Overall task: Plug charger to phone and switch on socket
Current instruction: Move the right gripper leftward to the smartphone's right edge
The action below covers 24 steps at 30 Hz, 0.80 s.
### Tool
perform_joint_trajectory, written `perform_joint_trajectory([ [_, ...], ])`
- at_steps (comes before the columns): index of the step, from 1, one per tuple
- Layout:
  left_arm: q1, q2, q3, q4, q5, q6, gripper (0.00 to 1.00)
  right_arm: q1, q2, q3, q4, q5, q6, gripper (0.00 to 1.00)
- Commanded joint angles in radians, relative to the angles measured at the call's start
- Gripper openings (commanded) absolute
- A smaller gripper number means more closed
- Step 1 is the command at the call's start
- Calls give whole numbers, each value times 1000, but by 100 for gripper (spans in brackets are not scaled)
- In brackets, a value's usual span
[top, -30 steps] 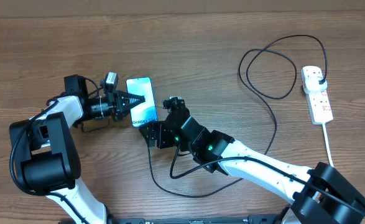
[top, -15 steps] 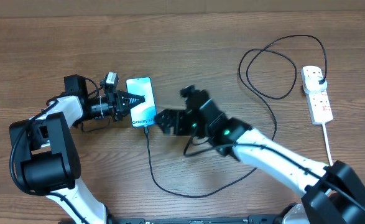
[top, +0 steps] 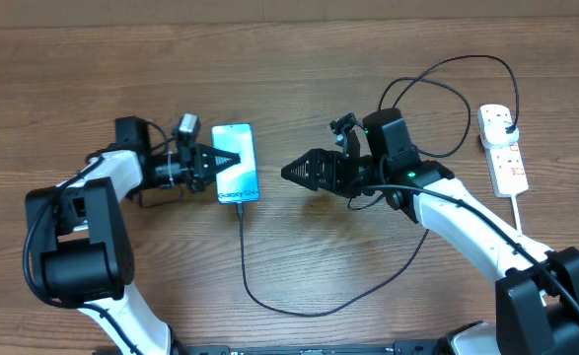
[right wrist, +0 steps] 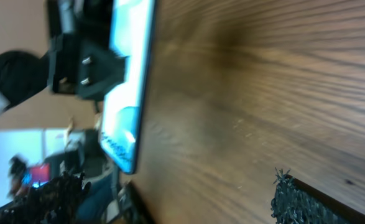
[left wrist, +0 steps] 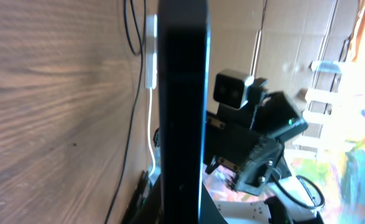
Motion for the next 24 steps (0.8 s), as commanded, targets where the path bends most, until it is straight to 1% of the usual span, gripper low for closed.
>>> perform_joint_trajectory([
  [1, -45, -23, -4, 1, 68, -35, 4, 4, -27, 13, 3, -161, -92, 100],
  [4, -83, -23, -3, 1, 68, -93, 4, 14, -27, 13, -8, -161, -92, 95],
  [5, -94, -23, -2, 2, 68, -94, 4, 19, -27, 13, -12, -161, -92, 92],
  [7, -113, -23, 2, 6, 68, -94, 4, 29, -27, 13, -21, -161, -92, 89],
  [11, -142, -23, 10, 8, 68, -90, 4, 45, -21, 11, -23, -159, -94, 85],
  [15, -150, -23, 11, 14, 68, -83, 4, 46, 4, 2, -9, -161, -100, 85],
  [19, -150, -23, 11, 31, 68, -83, 4, 46, 48, -33, 71, -216, -100, 81],
  [21, -150, -23, 11, 31, 68, -83, 4, 46, 71, -51, 127, -260, -100, 77],
  [23, -150, -23, 11, 35, 68, -82, 4, 47, 92, -57, 143, -267, -100, 72],
  [24, -151, -23, 11, 40, 68, -81, 4, 48, 106, -58, 145, -264, -101, 68],
])
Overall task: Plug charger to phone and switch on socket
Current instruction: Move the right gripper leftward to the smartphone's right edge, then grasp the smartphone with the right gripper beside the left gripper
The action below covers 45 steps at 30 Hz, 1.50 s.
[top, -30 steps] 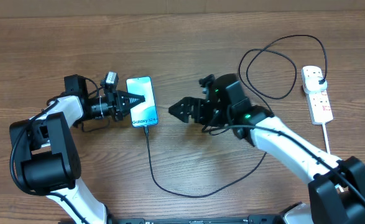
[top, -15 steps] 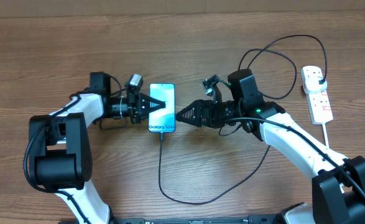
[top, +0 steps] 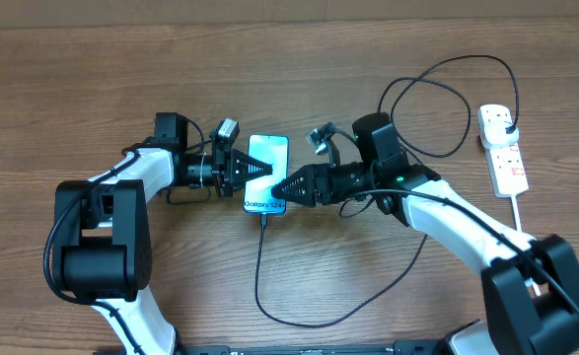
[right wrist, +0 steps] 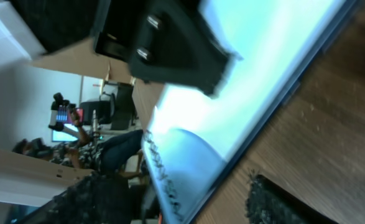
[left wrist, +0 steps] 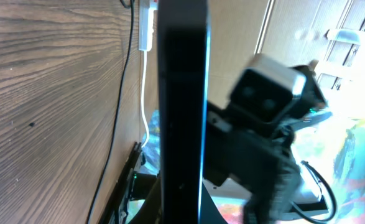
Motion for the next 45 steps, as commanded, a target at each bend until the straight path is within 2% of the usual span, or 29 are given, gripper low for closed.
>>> perform_joint_trajectory([
  [1, -2, -23, 11, 10, 62, 3, 4, 6, 50, -18, 12, -49, -26, 66],
  [3, -2, -23, 11, 10, 62, 22, 4, 15, 80, -18, 17, -50, -48, 61],
  [5, -2, -23, 11, 10, 62, 34, 4, 29, 108, -18, 38, -56, -51, 59],
  [10, -2, -23, 11, 10, 62, 89, 4, 57, 138, -18, 182, -185, -49, 53],
  [16, -6, -23, 11, 10, 62, 100, 4, 62, 138, -18, 308, -207, 65, 22],
  [23, -6, -23, 11, 10, 62, 101, 4, 62, 138, -18, 420, -207, 175, 22],
  [28, -6, -23, 11, 10, 62, 108, 4, 60, 138, -18, 434, -150, 253, 29],
  [33, -6, -23, 11, 10, 61, 107, 4, 60, 138, -18, 435, -109, 293, 29],
  [40, -6, -23, 11, 10, 61, 107, 5, 60, 138, -18, 458, -109, 307, 13],
  [43, -6, -23, 11, 10, 61, 107, 11, 60, 138, -18, 480, -110, 348, 6],
  [44, -6, -23, 11, 10, 61, 107, 18, 60, 138, -18, 490, -113, 359, 5],
  [45, -6, -23, 11, 10, 61, 107, 31, 60, 138, -18, 504, -113, 375, 4],
])
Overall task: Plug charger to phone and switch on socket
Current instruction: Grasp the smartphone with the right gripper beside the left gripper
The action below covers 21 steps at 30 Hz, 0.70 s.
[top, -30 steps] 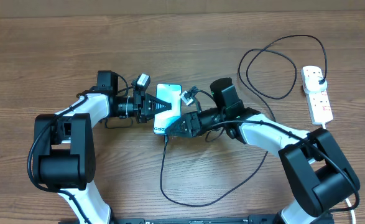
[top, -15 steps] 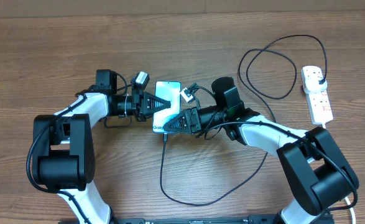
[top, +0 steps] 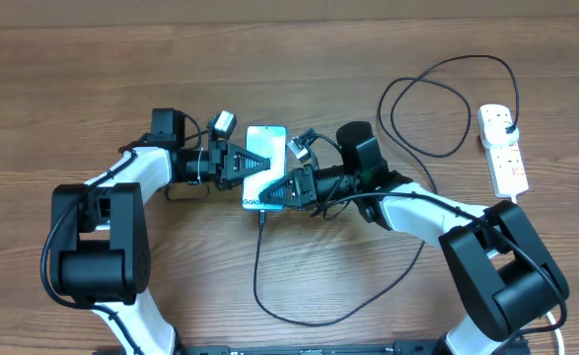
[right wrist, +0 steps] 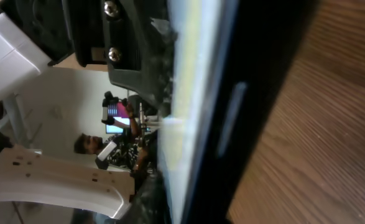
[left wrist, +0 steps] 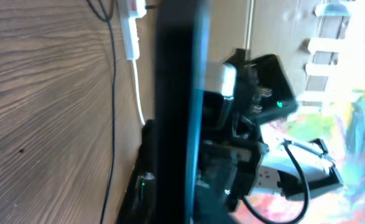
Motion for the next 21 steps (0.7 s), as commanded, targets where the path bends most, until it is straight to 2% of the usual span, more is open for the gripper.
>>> perform_joint_trajectory([
  [1, -8, -6, 2, -7, 23, 0, 44, 3, -8, 21, 39, 3, 27, 4],
  [2, -8, -6, 2, -7, 22, 0, 52, 3, -8, 21, 42, 4, 34, 4],
  [3, -8, -6, 2, -7, 22, 0, 65, 3, -8, 21, 46, 3, 42, 4],
  [7, -6, -6, 2, 6, 4, 0, 98, 3, -8, 21, 36, 1, 46, 4],
  [18, 3, -6, 2, 19, -42, -2, 100, -34, -8, 21, -196, -8, 333, 4],
  [21, 7, -6, 2, 19, -42, -2, 100, -34, -8, 21, -219, -82, 443, 4],
])
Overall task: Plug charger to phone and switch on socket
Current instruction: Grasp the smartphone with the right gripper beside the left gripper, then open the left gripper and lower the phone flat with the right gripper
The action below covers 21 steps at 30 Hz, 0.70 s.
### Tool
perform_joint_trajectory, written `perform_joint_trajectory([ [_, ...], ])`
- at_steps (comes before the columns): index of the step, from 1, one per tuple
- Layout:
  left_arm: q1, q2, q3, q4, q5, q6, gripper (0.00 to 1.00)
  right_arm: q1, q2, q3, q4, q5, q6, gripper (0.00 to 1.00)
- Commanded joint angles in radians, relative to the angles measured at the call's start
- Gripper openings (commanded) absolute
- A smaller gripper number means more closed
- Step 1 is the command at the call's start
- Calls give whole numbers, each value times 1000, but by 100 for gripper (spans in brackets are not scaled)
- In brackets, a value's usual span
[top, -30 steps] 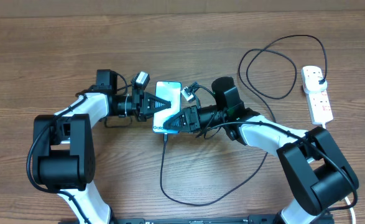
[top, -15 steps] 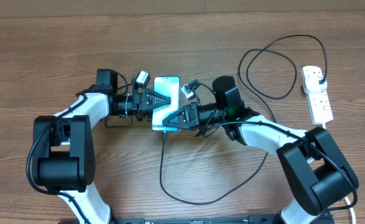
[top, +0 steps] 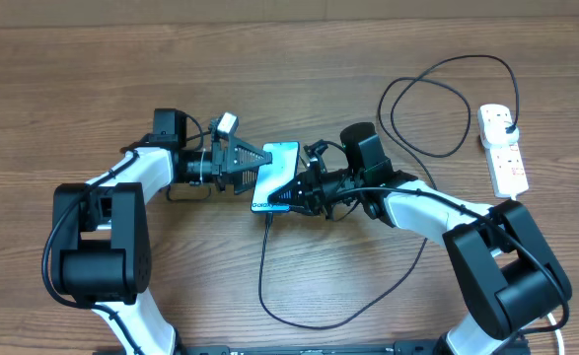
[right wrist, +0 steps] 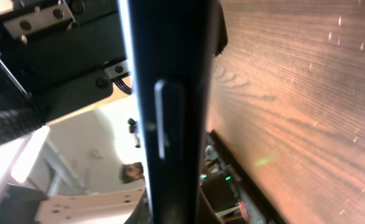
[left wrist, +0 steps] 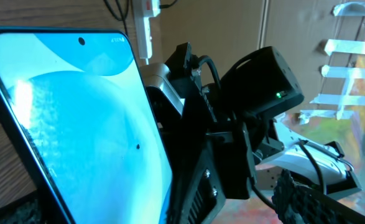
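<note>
The phone [top: 275, 176], screen lit blue, hangs tilted over mid-table. My right gripper [top: 295, 187] is shut on its right edge. In the right wrist view the phone [right wrist: 170, 93] stands edge-on between the jaws of the right gripper [right wrist: 170, 205], side button showing. My left gripper [top: 257, 160] is open just left of the phone. The left wrist view faces the phone's screen [left wrist: 76, 124], with the left gripper [left wrist: 160, 208] spread wide around it. A black charger cable [top: 266, 266] runs from the phone's lower end and loops to the white socket strip [top: 503, 153] at far right.
The cable makes a wide loop [top: 437, 99] on the wooden table [top: 92, 69] between the right arm and the socket strip. A white plug [top: 500, 120] sits in the strip's far end. Both arms meet at mid-table.
My left gripper has opened and let go of the phone. The phone, now held by the right gripper alone, has tilted and shifted slightly right.
First my left gripper held the phone, cable attached, left of centre, with the right gripper open and apart. Then the phone was further right with the right fingers at its edge. Both grippers then held it; now only the right does.
</note>
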Motion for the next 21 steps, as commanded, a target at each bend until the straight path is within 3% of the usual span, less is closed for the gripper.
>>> perform_joint_trajectory([
  [1, 9, -6, 5, 6, 9, 8, 100, -2, -8, 18, -16, -107, 185, 4],
  [5, 12, -6, 5, 6, 5, 8, 100, -2, -8, 18, -15, -224, 328, 4],
  [12, 54, -6, 5, 6, -7, 0, 100, -2, -8, 18, -15, -346, 330, 4],
  [21, 158, -6, 5, 5, -264, -116, 100, -3, -8, 18, -15, -410, 409, 4],
])
